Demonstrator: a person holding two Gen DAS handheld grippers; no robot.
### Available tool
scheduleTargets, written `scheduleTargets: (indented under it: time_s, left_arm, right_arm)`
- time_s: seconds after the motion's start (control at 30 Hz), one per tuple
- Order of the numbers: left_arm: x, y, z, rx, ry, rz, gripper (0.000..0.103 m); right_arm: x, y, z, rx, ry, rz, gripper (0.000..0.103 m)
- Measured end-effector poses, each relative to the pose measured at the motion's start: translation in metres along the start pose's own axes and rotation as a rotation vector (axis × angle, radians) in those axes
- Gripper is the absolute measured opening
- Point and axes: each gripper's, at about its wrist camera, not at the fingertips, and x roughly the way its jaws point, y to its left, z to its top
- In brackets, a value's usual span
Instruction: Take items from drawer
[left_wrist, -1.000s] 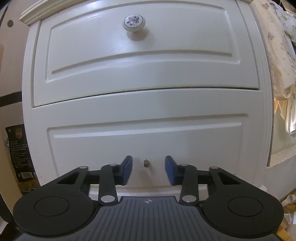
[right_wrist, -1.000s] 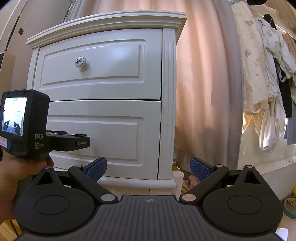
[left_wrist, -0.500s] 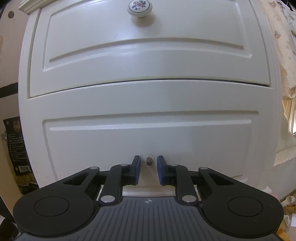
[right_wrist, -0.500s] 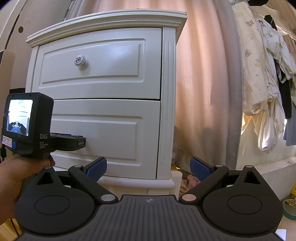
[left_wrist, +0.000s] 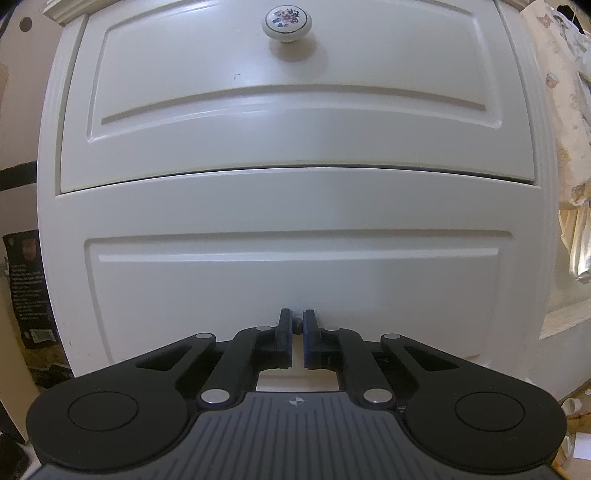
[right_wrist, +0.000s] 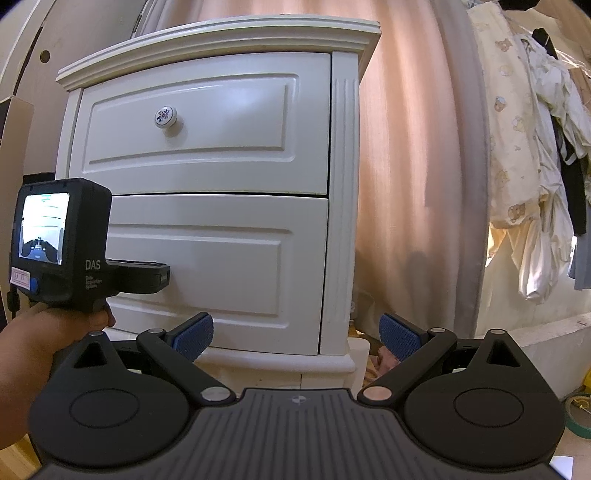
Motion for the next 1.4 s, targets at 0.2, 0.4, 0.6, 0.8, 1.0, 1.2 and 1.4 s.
scheduleTargets:
  time_s: [0.2,0.4,0.6,0.8,1.0,1.2,1.4]
  left_arm:
    - [-0.006,0.004,0.000,-0.011,0.004,-0.014,0.003]
    - [-0.010,0.008,0.001,-0.013,-0.001,-0.023,0.000]
    - [-0.018,0.005,0.000,-0.001,-0.006,-0.035,0.000]
    - [-0.005,0.004,0.001,0.009,0.014,-0.024,0.000]
    - [-0.003,0.002,0.000,0.021,0.006,-0.021,0.005]
    - [-0.017,-0.003,-0.010,-0.025,-0.020,0.010,0.056]
    - [-0.011,-0.005,-0.012,-0.017,-0.002,0.013,0.054]
  right_arm:
    - [0.003,-0.001,-0.002,0.004,0.008,-0.001,0.103]
    - [0.003,0.001,-0.002,-0.002,0.011,0.001,0.103]
    - [0.002,0.002,-0.002,0.000,0.007,0.001,0.103]
    - [-0.001,0.003,-0.002,-0.004,0.006,0.003,0.103]
    - [0.002,0.002,-0.002,0.000,0.009,-0.003,0.103]
    - [0.004,0.002,-0.003,-0.004,0.015,-0.002,0.103]
    - [0.006,0.002,-0.006,0.001,0.021,-0.001,0.103]
